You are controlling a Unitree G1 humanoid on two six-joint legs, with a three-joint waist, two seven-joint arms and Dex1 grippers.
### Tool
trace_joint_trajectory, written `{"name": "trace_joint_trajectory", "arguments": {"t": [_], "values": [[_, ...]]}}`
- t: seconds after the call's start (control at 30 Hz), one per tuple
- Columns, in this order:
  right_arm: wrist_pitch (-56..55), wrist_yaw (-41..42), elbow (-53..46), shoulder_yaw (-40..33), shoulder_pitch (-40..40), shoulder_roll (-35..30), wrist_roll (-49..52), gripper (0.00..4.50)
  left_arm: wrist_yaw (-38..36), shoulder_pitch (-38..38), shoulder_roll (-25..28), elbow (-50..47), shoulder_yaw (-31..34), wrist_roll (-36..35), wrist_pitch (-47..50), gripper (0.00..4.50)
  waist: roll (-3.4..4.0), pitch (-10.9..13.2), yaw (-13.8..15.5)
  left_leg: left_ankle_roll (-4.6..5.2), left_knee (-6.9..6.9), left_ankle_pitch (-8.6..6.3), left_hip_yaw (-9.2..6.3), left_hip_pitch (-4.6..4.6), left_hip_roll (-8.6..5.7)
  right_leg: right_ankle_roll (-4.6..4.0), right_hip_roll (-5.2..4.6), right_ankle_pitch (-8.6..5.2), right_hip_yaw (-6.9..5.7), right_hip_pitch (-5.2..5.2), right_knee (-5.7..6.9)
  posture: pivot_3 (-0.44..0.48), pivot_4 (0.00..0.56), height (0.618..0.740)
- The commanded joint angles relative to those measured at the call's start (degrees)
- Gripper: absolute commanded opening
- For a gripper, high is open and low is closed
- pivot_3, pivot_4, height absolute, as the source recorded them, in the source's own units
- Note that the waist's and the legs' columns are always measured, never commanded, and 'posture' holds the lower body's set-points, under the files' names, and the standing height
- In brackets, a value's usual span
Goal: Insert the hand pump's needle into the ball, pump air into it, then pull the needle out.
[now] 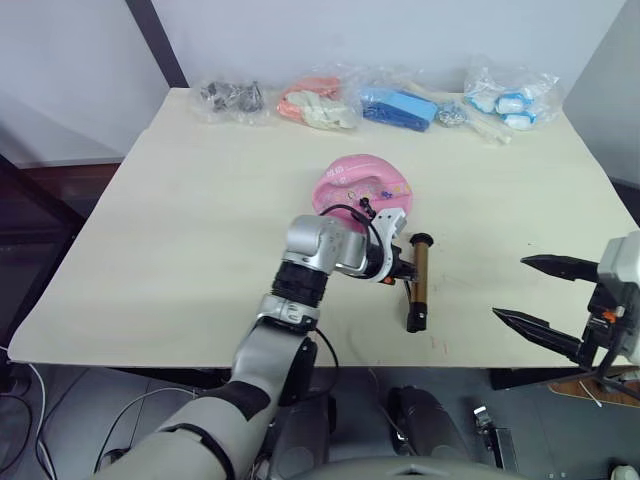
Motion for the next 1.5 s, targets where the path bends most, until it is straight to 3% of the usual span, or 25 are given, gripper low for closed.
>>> {"name": "trace_joint_trajectory", "arguments": {"t": [0.03,0.17,0.27,0.5,1.47,1.5], "values": [[-1.66,-0.6,-0.74,-1.74,0.29,0.44,0.57,4.5,-4.36,0.16,1.79,-4.32,-0.89,-2.83,1.63,0.03,0.0,0.0,0.02,0.0,0.01,0.0,0.0,0.0,0.0,0.0,0.0,0.0,0.0,0.0,0.0,0.0,0.15,0.74],[-2.23,-1.01,-0.37,-0.86,0.33,0.4,0.37,4.5,-5.89,0.08,1.75,-5.04,-0.71,-3.37,1.16,0.03,0.0,0.0,0.23,0.0,0.02,0.0,0.0,-0.03,-0.02,0.0,-0.02,0.0,0.0,0.0,-0.01,0.0,0.15,0.74],[-2.35,-1.25,-0.08,-0.46,0.05,0.08,0.51,4.5,-3.37,-0.41,-0.37,-3.85,0.64,-2.03,1.31,0.77,0.0,0.0,0.24,0.0,0.02,0.0,0.0,-0.04,-0.02,-0.01,-0.03,0.01,0.0,0.0,-0.03,0.0,0.15,0.74],[-2.09,-1.63,-0.24,-0.92,0.12,-0.38,1.3,4.5,4.46,-1.7,-4.53,0.71,6.61,1.66,1.3,3.77,0.0,0.0,0.2,0.01,0.04,0.0,0.0,-0.03,-0.02,0.0,-0.02,0.0,0.0,0.01,-0.01,0.0,0.15,0.74],[-2.41,-5.8,-2.98,-2.55,3.1,-0.04,4.04,4.5,13.44,-7.89,-14.2,19.44,10.88,6.57,-11.69,3.77,-0.01,-0.01,0.38,0.01,0.05,0.0,0.01,-0.03,-0.03,0.02,-0.02,0.02,0.01,0.01,-0.01,0.0,0.15,0.74],[-2.42,-5.87,-3.05,-2.71,3.26,-0.02,4.12,4.5,13.38,-7.89,-14.16,19.49,10.78,6.49,-11.78,3.54,-0.01,-0.01,0.37,0.01,0.05,0.0,0.01,-0.03,-0.03,0.02,-0.02,0.02,0.01,0.01,-0.01,0.0,0.15,0.74]]}}
